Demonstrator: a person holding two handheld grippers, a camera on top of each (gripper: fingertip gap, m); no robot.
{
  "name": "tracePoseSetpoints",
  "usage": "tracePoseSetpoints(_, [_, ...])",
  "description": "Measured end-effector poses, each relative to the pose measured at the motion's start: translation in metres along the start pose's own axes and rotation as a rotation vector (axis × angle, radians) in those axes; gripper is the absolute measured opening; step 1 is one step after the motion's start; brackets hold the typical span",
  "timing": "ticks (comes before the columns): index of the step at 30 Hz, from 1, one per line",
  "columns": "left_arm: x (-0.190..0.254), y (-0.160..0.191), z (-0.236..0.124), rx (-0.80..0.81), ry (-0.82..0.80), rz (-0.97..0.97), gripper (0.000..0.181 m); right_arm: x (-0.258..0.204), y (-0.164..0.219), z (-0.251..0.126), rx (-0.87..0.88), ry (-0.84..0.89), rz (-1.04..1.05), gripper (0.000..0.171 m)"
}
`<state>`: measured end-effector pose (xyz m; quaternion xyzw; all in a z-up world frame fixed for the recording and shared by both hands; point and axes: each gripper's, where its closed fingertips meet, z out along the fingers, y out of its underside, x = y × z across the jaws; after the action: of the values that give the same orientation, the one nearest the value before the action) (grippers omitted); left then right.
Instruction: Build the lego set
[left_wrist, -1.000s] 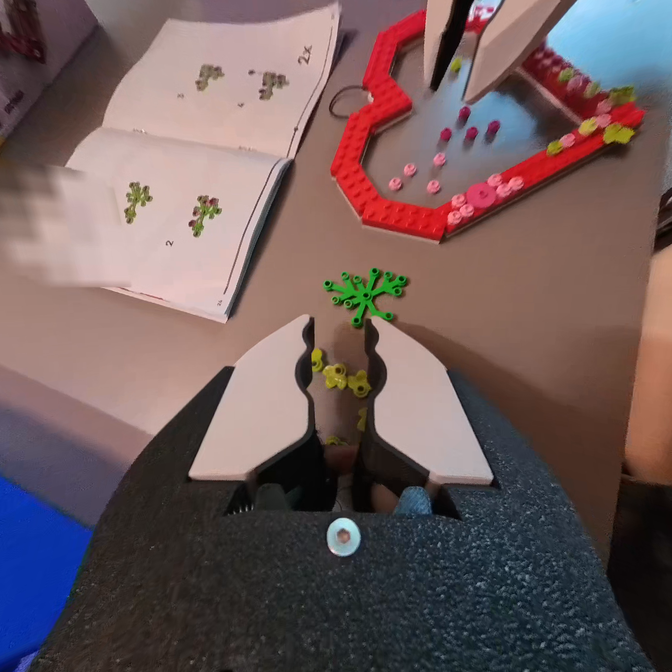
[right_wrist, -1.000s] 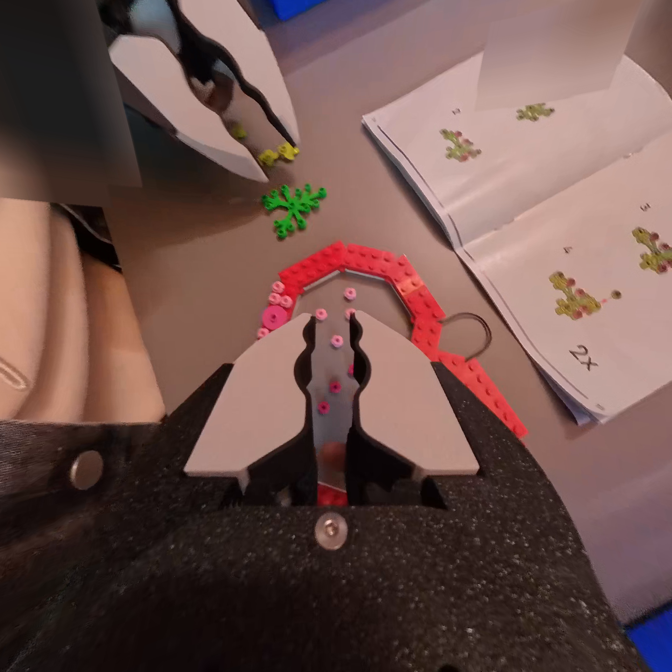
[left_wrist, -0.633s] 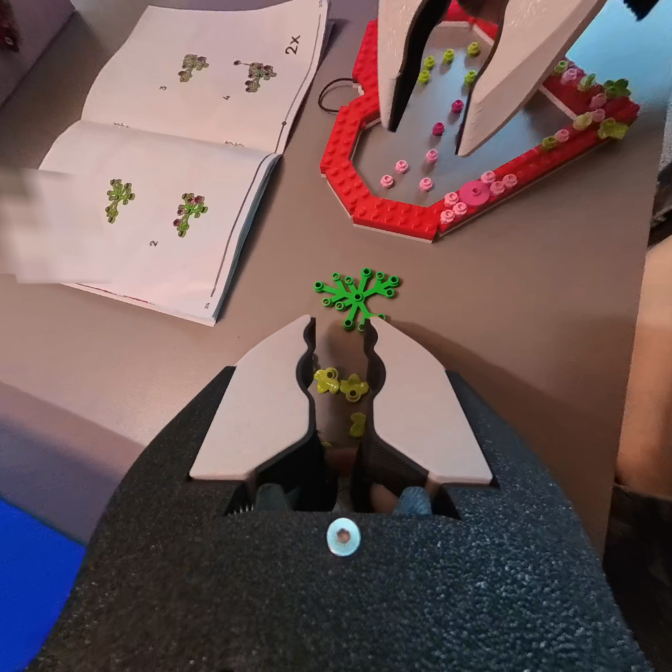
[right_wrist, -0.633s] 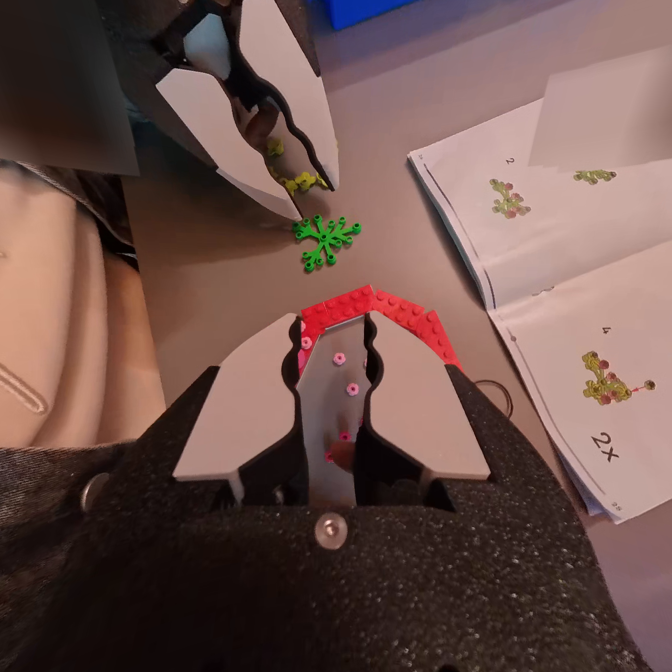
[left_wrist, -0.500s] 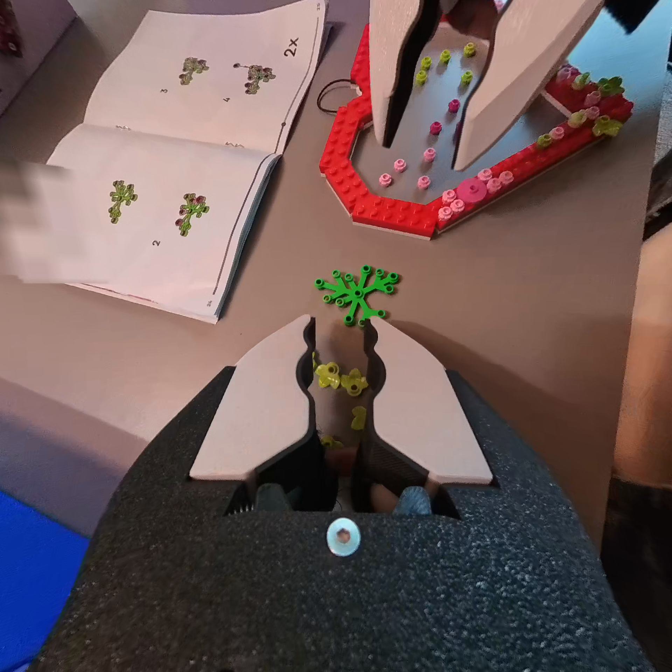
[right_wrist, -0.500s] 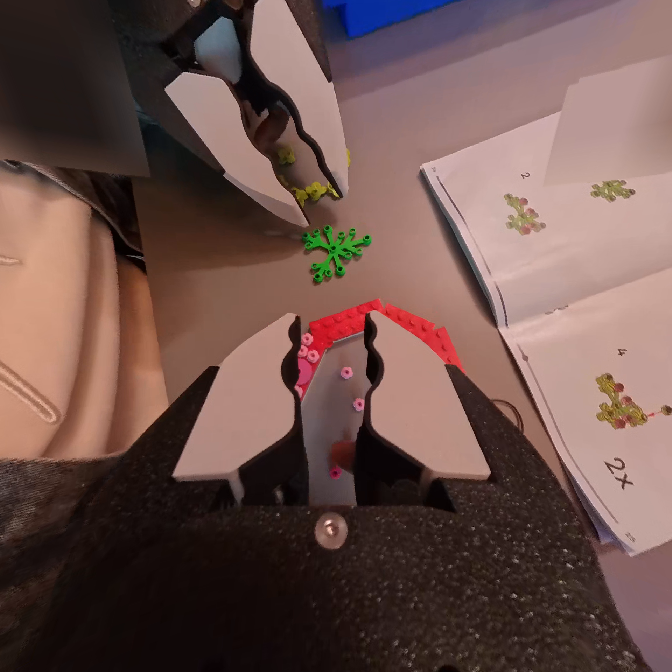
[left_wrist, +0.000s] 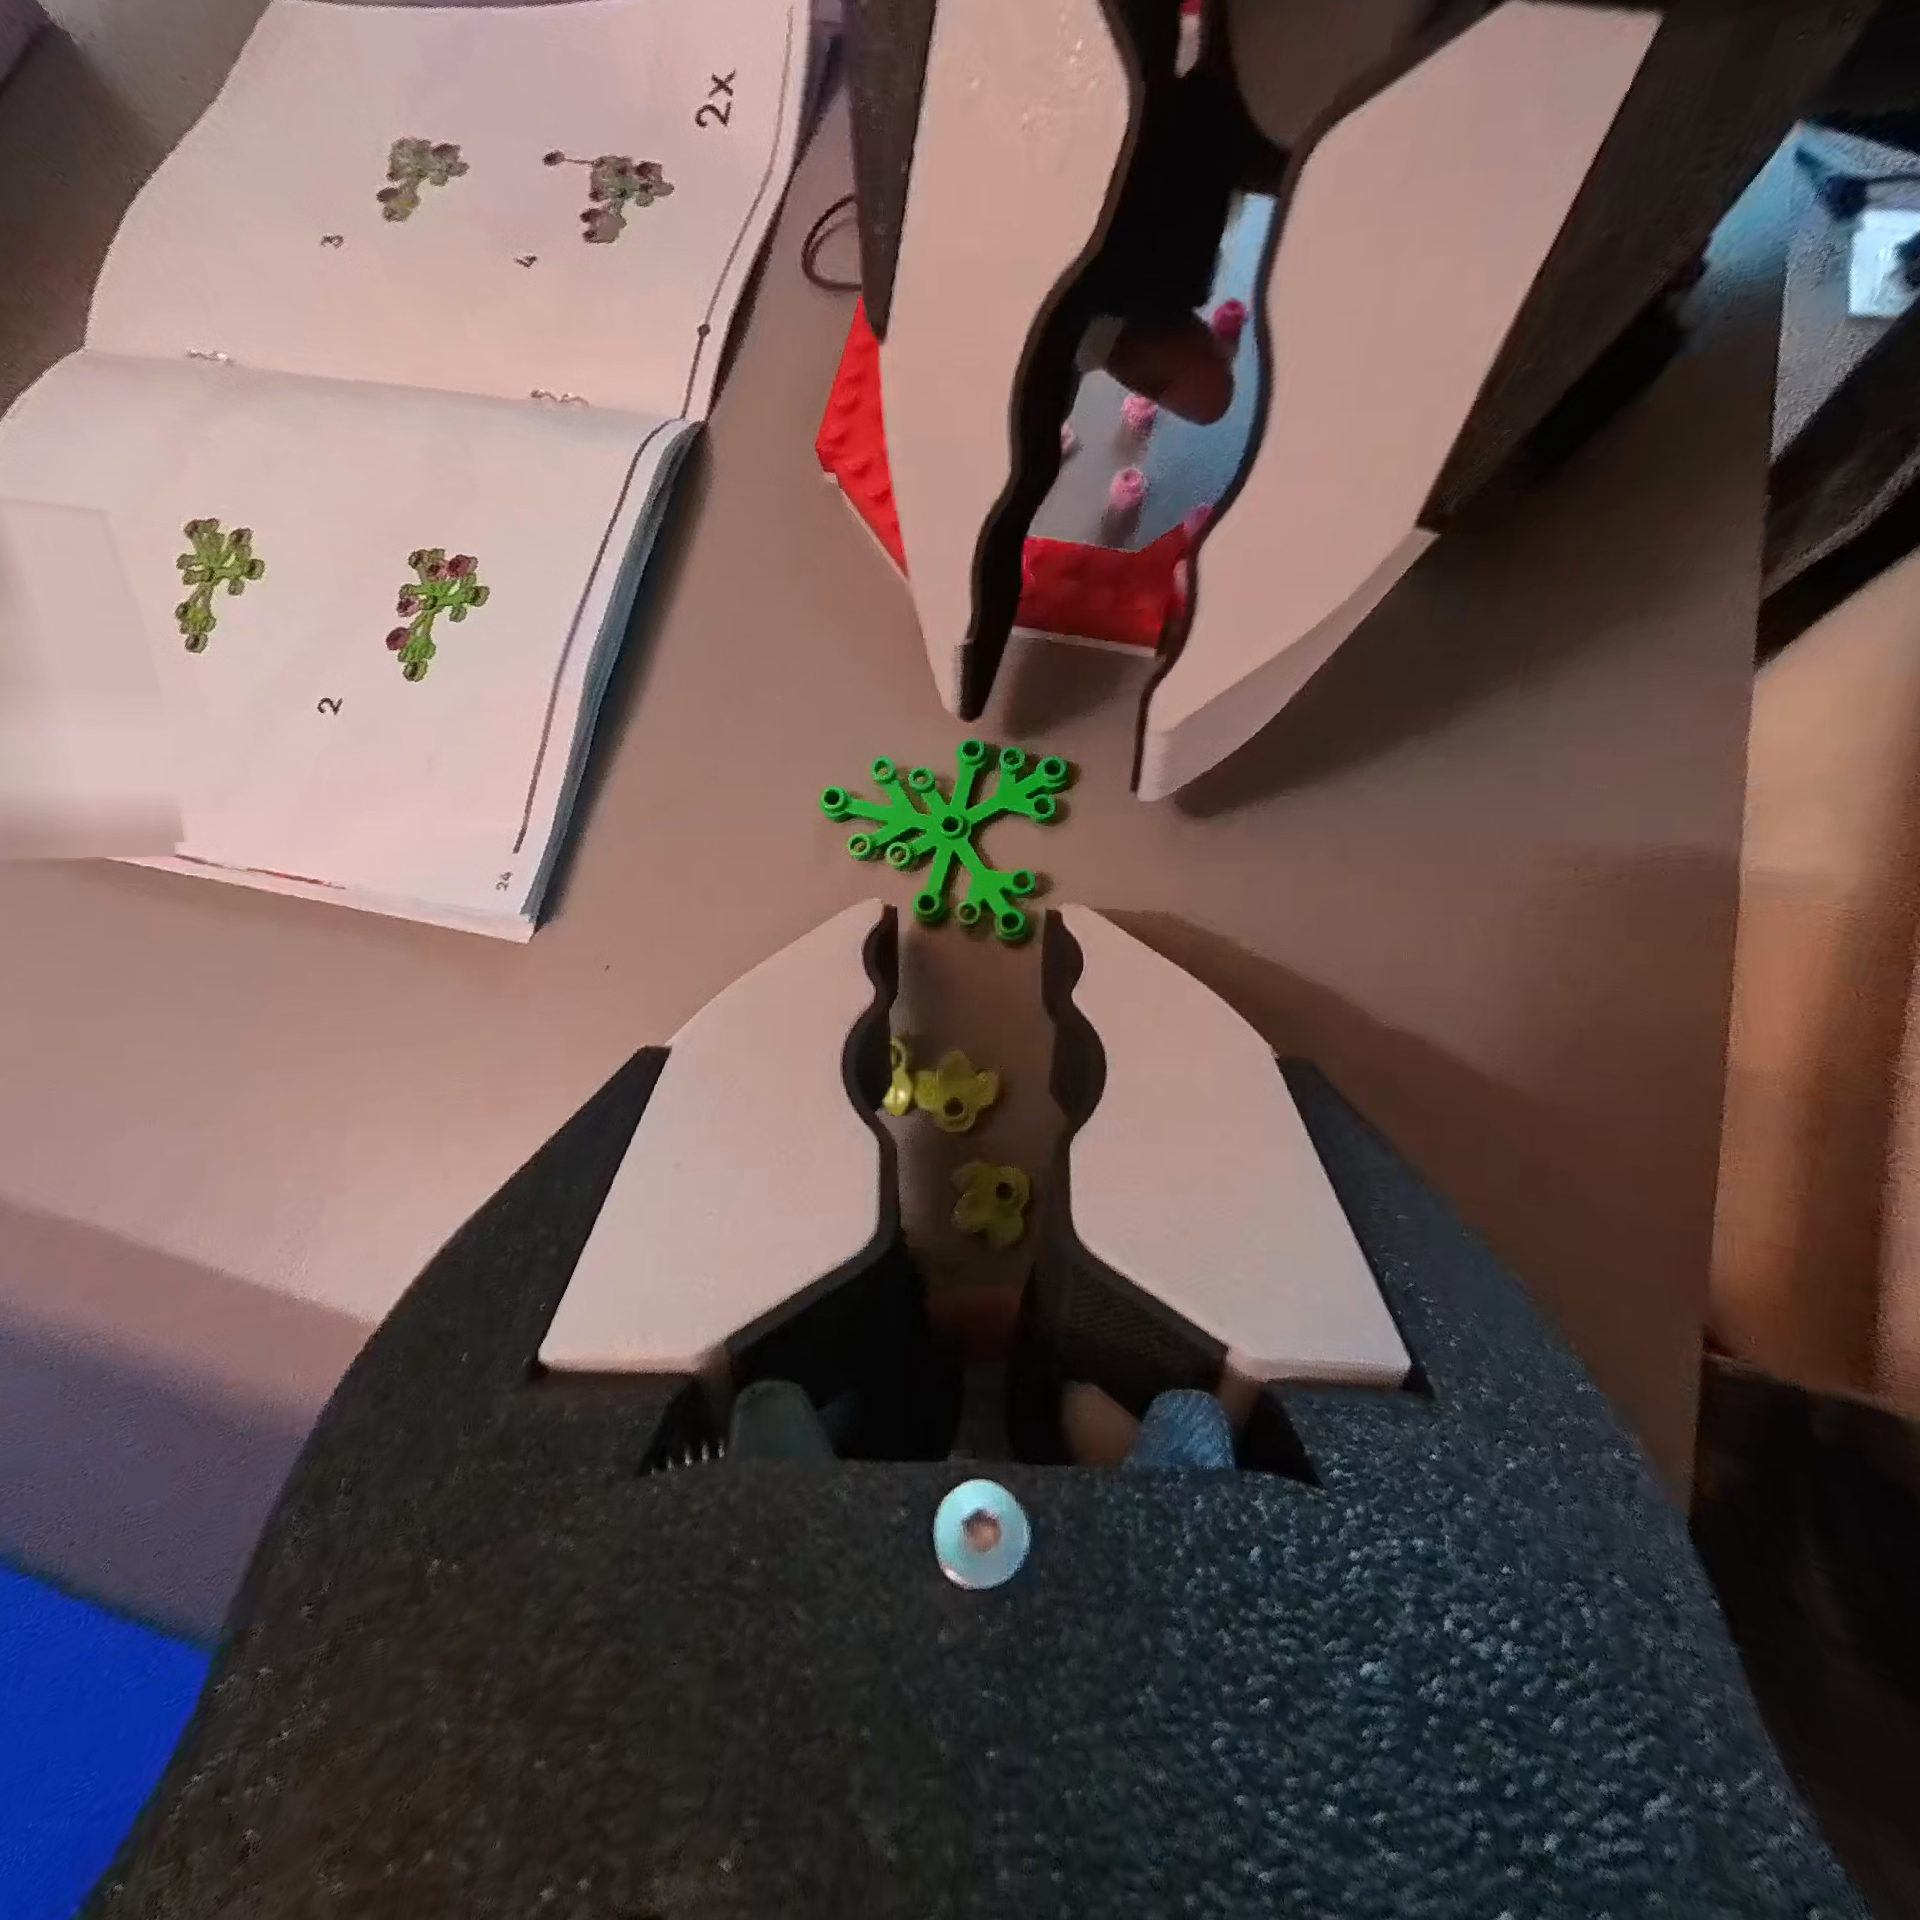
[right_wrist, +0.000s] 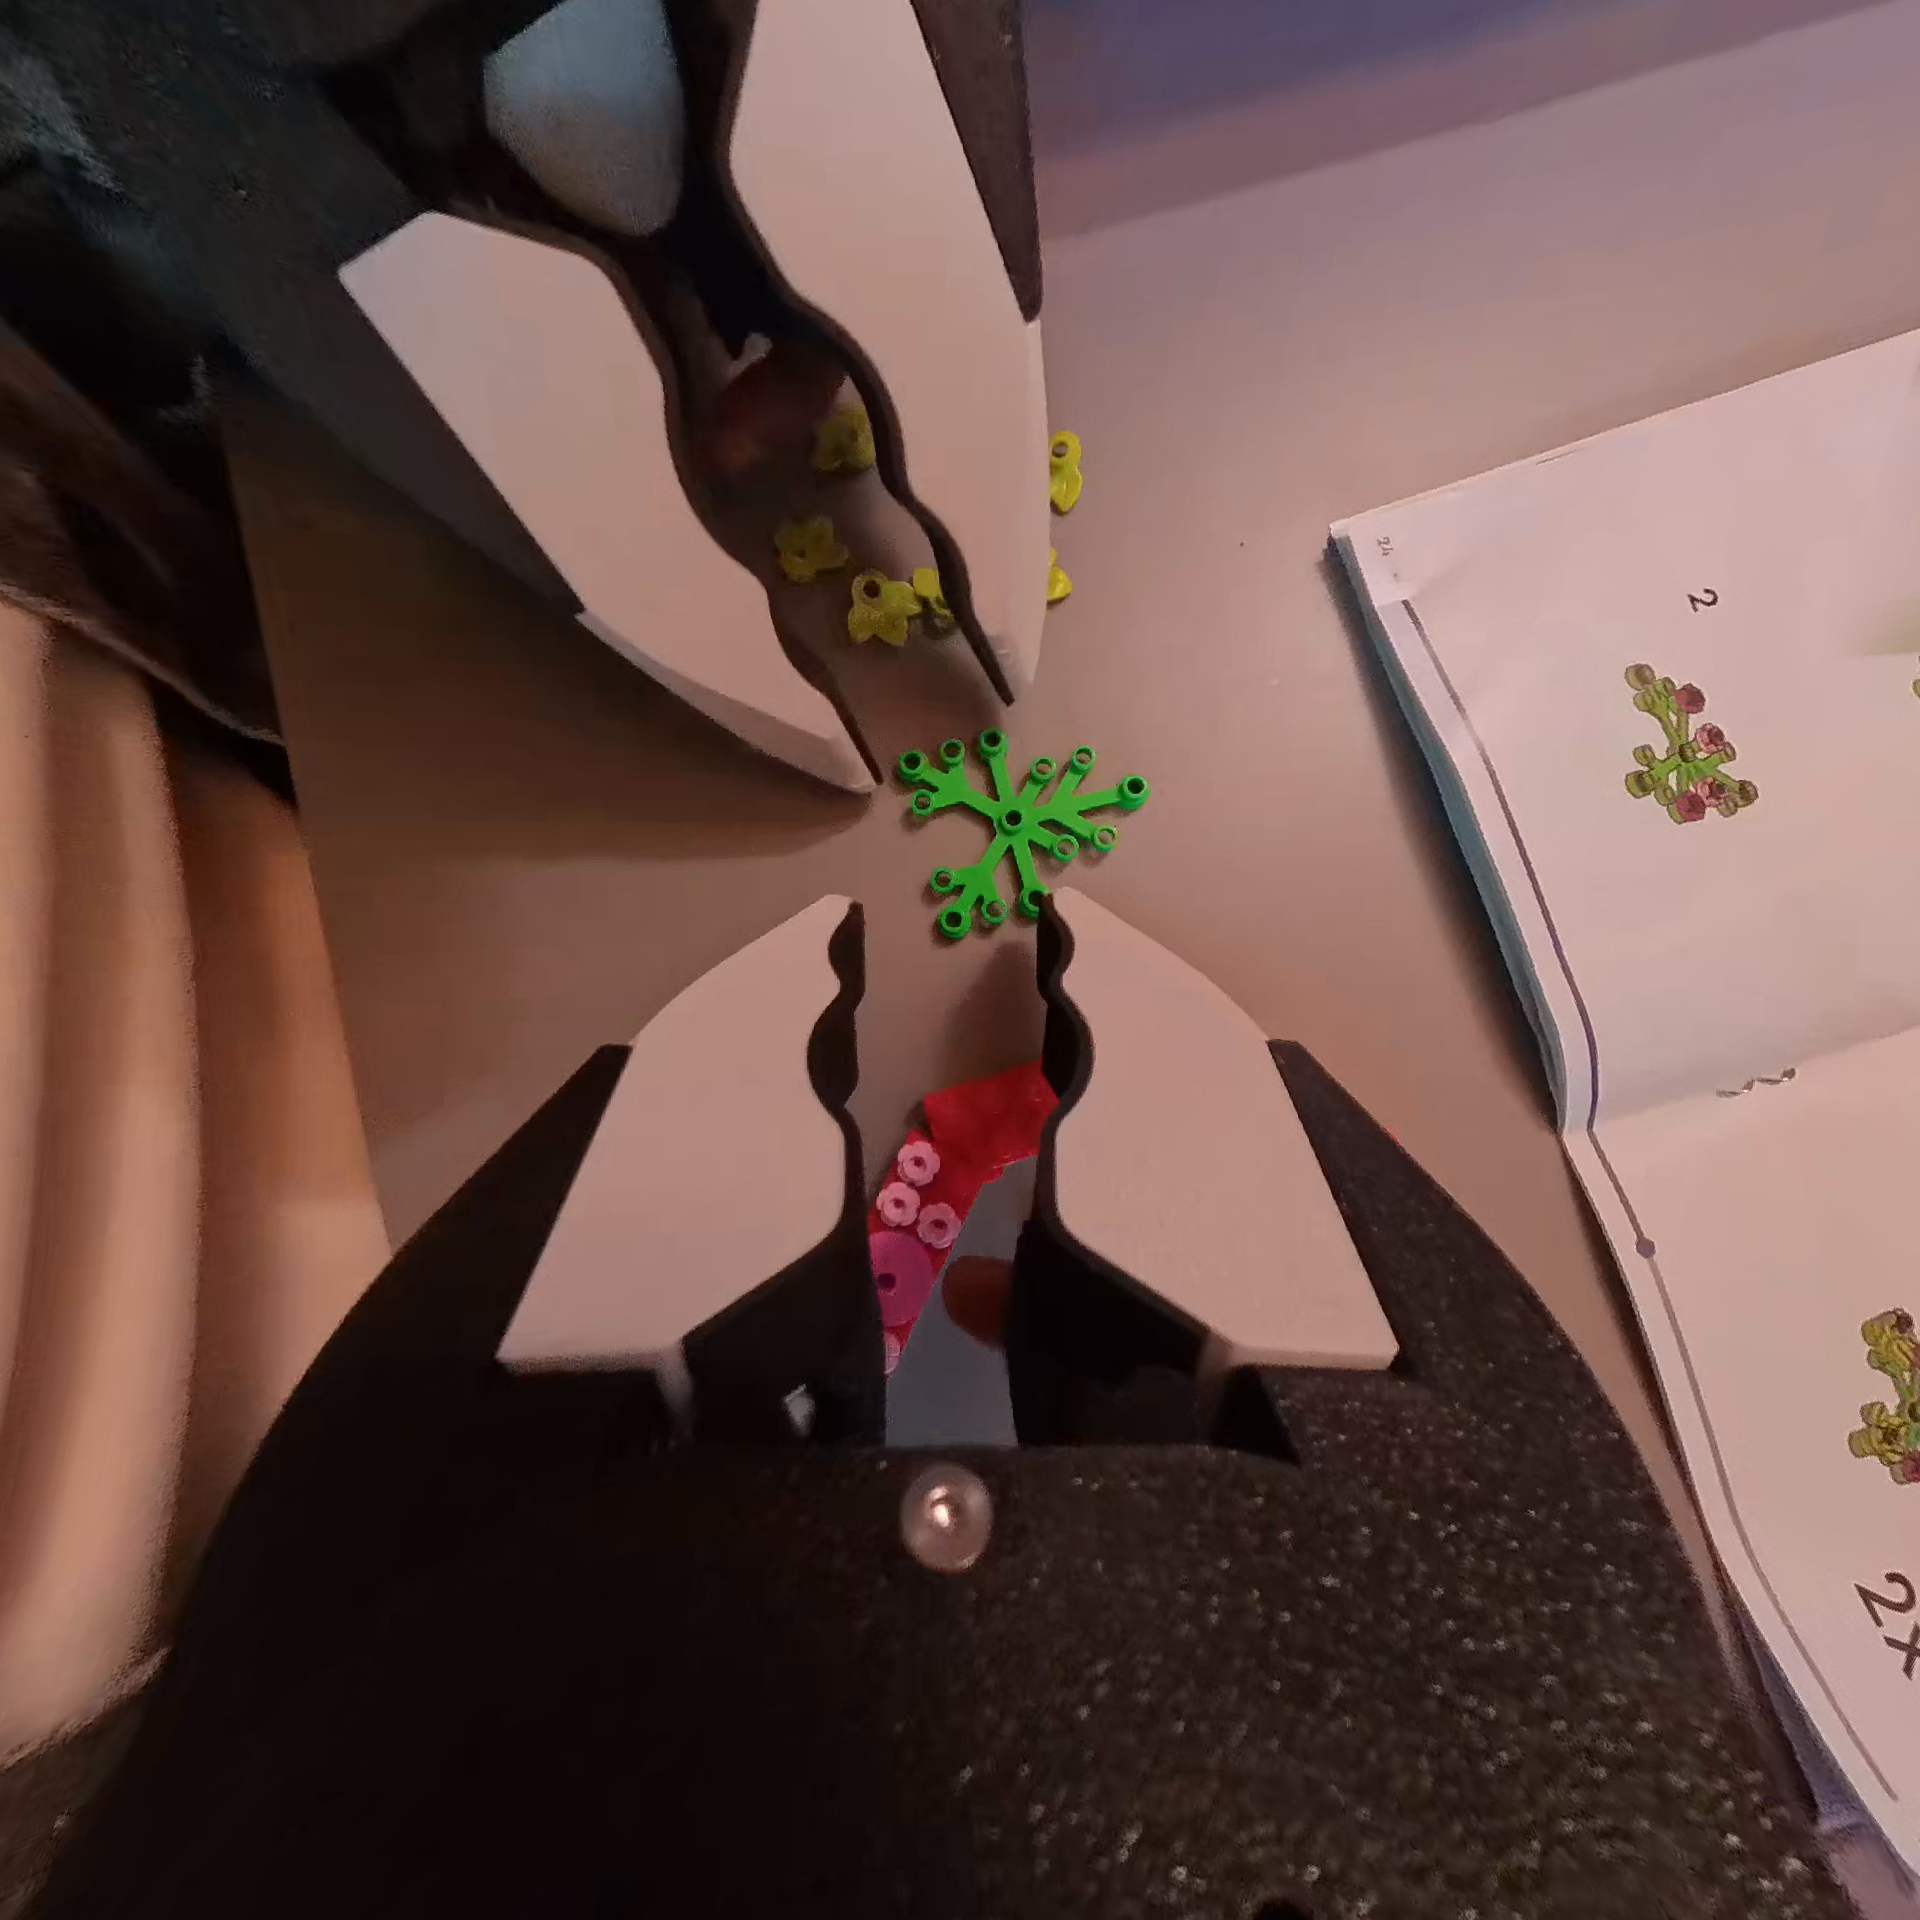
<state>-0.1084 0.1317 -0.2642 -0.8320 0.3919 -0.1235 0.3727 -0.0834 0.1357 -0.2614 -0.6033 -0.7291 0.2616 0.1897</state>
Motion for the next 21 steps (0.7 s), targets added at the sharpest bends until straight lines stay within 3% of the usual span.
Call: tracePoseSetpoints(21, [-0.0040,-0.0019,0.0006,0.013,-0.019,-0.016,0.014,-0.0025,0.0057,0.0056,-0.031,0.044,0.016,0.018])
